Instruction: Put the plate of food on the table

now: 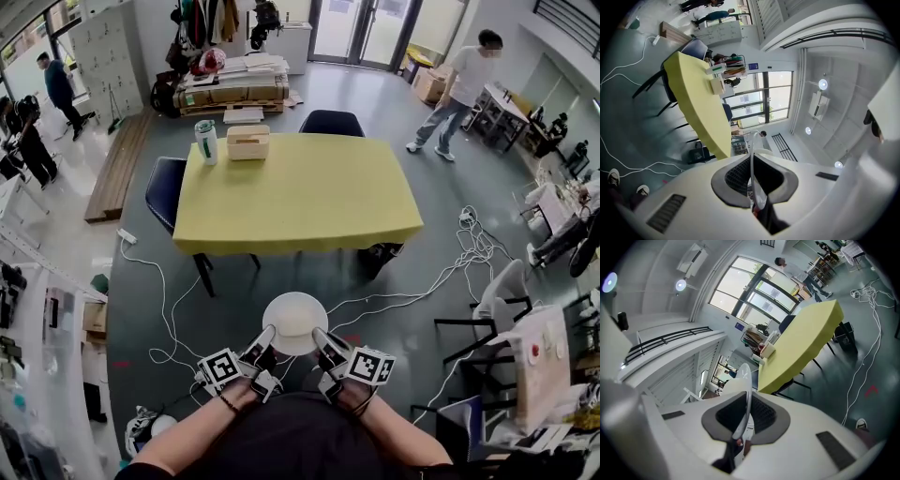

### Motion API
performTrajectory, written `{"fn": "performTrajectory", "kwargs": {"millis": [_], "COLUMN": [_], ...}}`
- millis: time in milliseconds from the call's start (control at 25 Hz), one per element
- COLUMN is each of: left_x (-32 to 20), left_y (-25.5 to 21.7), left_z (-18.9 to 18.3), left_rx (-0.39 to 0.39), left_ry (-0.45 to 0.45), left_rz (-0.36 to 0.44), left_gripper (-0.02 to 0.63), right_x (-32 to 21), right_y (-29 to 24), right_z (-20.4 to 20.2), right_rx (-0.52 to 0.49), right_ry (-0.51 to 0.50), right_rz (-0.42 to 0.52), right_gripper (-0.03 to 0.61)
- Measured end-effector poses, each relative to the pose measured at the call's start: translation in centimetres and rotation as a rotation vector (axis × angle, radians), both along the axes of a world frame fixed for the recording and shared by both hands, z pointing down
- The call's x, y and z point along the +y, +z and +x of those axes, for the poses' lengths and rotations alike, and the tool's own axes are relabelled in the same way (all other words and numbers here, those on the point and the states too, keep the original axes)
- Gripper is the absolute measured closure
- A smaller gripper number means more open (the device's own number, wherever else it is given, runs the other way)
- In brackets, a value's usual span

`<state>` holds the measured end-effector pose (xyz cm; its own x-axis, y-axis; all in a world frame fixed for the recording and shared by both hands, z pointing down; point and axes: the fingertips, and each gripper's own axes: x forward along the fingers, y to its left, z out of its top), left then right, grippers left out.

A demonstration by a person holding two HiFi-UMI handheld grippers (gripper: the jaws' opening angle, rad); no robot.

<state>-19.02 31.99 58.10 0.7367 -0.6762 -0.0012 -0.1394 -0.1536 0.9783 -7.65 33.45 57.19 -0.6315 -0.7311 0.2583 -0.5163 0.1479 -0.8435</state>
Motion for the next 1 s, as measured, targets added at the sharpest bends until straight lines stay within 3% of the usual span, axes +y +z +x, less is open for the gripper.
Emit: {"fn": "performTrajectory", "kwargs": {"millis": [240, 480, 680, 1000], "left_x": [-1.7, -5.4, -8.7, -14.8], "left_y": [0.7, 1.4, 0.6, 0.6], "left_z": [0.9, 1.8, 3.6, 6.9], "left_rx": [0.021, -0.024, 0.081, 0.05], "left_ry": [0.002, -0.007, -0.06, -0.095], "left_rz": [-0.018, 0.003, -0.059, -0.051], "left_gripper": [0.595, 0.595, 0.595, 0.595], "right_x": [-1.8, -5.6, -9.6, -16.2], "right_y": [0.5, 1.0, 1.4, 0.8], "right_z": [1.0, 1.9, 3.4, 6.7], "right_rx": [0.067, 0.04, 0.062, 0.064], "right_ry": [-0.011, -0.031, -0.065, -0.118], "right_rz": [0.031, 0.026, 0.039, 0.083], "right_gripper": [0.552, 0.551, 0.551, 0.551]}}
